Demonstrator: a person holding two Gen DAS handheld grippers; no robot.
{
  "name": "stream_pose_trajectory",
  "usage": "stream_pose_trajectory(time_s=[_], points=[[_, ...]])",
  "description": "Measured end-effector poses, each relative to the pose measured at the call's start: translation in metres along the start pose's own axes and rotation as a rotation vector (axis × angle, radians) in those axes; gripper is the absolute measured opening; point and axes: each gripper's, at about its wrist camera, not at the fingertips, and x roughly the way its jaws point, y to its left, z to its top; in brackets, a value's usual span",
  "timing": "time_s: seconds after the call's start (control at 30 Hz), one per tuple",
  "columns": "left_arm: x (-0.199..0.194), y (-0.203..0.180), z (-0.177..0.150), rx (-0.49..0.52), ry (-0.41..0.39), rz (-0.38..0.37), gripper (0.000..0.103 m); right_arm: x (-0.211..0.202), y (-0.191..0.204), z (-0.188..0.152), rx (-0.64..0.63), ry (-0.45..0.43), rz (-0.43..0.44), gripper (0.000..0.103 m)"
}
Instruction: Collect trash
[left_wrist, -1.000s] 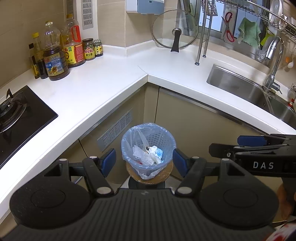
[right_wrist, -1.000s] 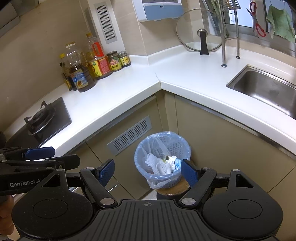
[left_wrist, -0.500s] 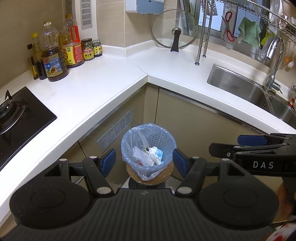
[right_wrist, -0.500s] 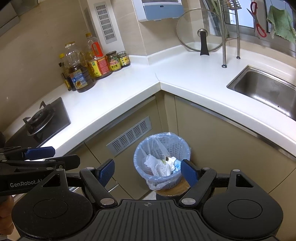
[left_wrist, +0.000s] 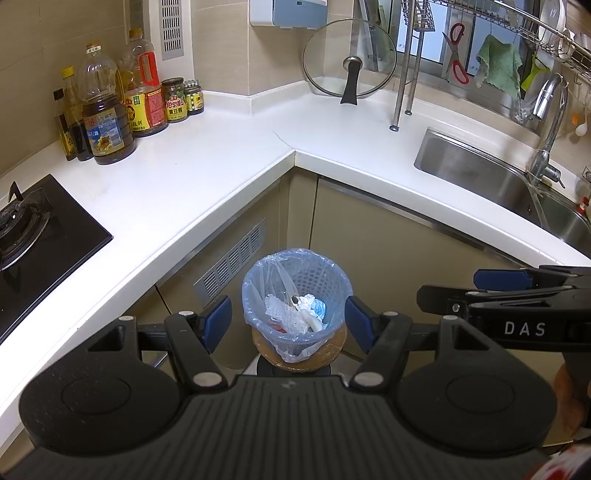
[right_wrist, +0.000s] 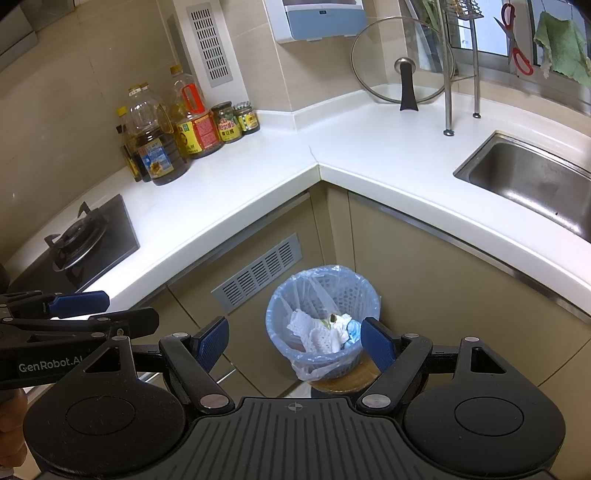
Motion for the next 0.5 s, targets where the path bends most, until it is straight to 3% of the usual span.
stream_pose_trajectory(time_s=[0.5], points=[[-0.0001, -0.0004, -0.0003, 0.001, -0.001, 0.001, 0.065, 0.0008, 0.0014, 0.0002, 0.0, -0.001, -0.001, 0.078]])
